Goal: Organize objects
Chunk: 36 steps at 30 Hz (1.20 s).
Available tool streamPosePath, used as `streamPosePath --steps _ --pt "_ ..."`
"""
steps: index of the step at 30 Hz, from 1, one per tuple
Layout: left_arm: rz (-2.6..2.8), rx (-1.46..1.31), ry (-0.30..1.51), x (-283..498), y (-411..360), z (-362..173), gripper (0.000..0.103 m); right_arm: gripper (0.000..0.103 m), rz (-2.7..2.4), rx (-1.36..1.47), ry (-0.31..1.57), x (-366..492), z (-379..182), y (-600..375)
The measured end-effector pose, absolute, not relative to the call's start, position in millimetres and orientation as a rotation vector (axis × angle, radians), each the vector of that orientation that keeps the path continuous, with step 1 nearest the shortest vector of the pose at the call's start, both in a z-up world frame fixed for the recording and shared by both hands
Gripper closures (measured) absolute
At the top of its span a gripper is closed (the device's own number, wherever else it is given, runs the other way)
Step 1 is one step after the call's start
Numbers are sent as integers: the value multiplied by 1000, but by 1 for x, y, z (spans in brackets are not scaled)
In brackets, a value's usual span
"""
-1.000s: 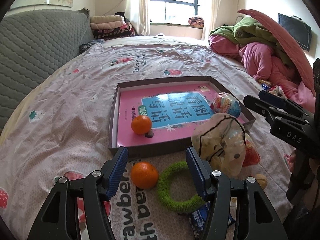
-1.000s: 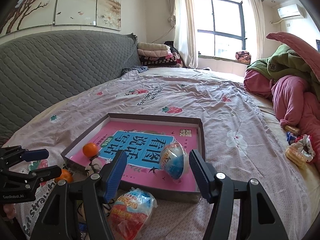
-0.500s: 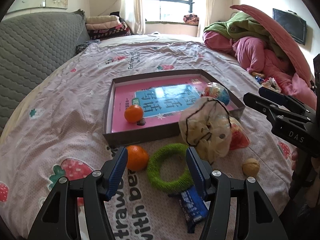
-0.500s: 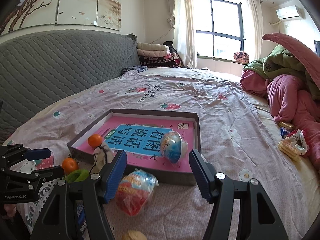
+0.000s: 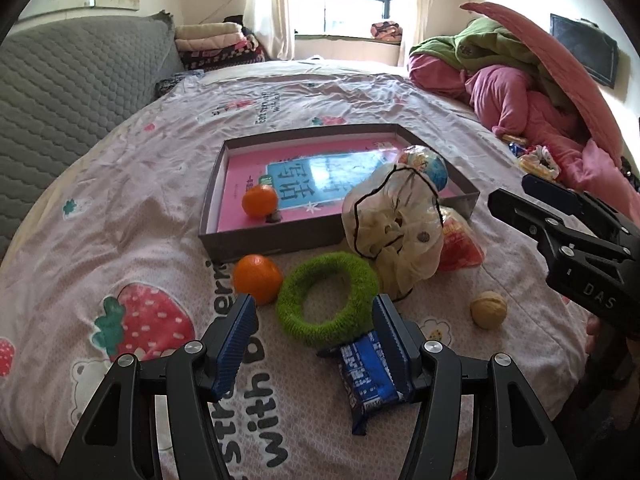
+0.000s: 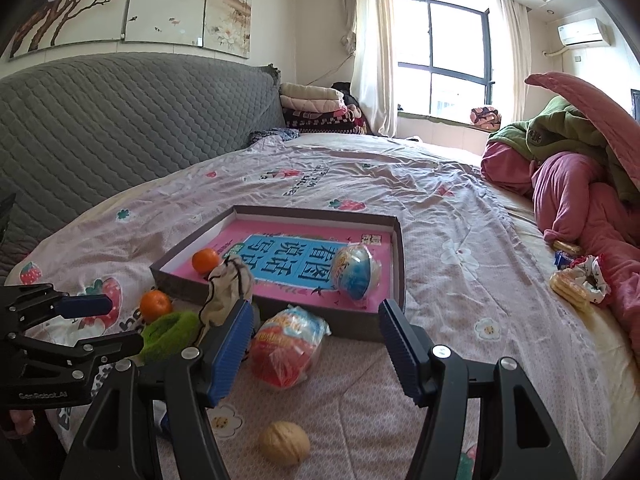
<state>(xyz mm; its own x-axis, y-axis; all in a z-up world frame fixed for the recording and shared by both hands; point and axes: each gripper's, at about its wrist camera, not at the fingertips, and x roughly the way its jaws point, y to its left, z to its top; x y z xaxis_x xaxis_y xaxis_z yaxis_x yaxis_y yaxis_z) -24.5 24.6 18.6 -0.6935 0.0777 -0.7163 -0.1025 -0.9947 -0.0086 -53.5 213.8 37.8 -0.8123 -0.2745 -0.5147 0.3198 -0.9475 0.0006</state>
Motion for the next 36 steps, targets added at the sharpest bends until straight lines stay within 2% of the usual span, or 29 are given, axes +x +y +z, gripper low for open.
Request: streamPosePath --steps 13,19,27,36 --pt "2782 -1214 43 -15 29 14 41 39 -2693 773 115 -38 33 211" --pt "2770 -1227 36 -12 29 13 40 33 -2679 781 110 -34 32 211" --pt "2745 -1242 55 -8 36 9 40 32 -2665 812 123 -29 27 209" --pt "2713 -1263 59 -4 44 5 40 32 -2662 935 134 -28 11 212"
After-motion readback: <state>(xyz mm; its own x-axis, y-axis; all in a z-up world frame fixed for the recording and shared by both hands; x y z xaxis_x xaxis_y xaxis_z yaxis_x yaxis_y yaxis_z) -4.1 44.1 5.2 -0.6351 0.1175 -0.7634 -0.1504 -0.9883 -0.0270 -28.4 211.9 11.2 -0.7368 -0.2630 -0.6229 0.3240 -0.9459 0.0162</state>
